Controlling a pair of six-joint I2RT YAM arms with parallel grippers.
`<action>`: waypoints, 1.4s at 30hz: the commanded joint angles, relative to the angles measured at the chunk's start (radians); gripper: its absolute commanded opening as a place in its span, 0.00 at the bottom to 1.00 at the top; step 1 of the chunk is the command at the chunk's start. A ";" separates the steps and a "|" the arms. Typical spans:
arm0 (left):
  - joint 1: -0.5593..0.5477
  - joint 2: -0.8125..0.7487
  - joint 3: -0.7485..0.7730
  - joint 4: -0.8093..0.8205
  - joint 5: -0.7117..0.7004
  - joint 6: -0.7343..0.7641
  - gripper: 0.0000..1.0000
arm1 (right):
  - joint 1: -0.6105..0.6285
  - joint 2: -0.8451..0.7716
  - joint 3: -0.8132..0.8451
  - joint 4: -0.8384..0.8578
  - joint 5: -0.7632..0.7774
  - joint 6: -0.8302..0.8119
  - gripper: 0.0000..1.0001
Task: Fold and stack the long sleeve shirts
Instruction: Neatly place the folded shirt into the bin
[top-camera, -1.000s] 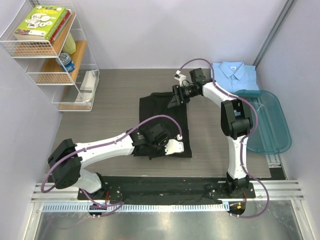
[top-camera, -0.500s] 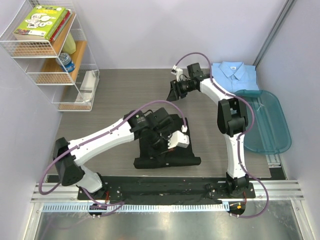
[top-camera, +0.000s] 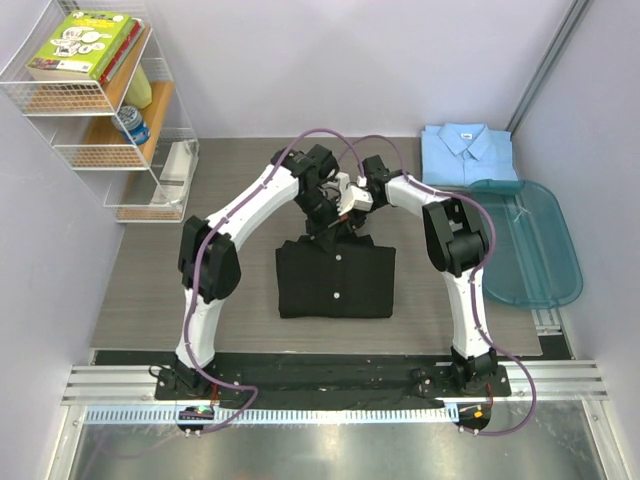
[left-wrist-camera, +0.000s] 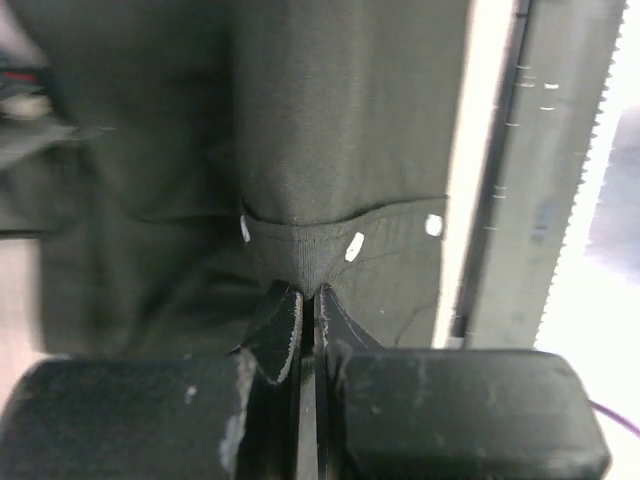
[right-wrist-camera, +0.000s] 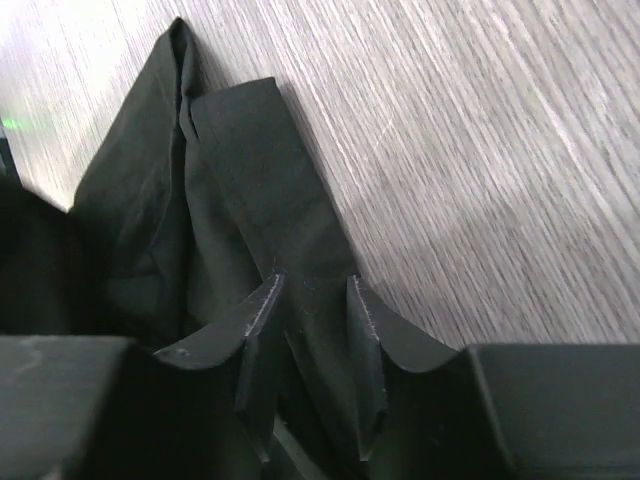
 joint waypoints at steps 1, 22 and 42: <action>0.055 0.090 0.108 -0.193 0.021 0.119 0.02 | -0.004 -0.022 0.018 -0.041 -0.043 -0.090 0.34; 0.138 0.144 0.122 -0.048 -0.061 0.185 0.02 | -0.045 0.023 0.176 -0.093 -0.029 -0.062 0.52; 0.508 -0.121 -0.355 0.394 0.172 -0.288 0.67 | -0.279 -0.351 -0.285 0.121 -0.116 0.316 0.78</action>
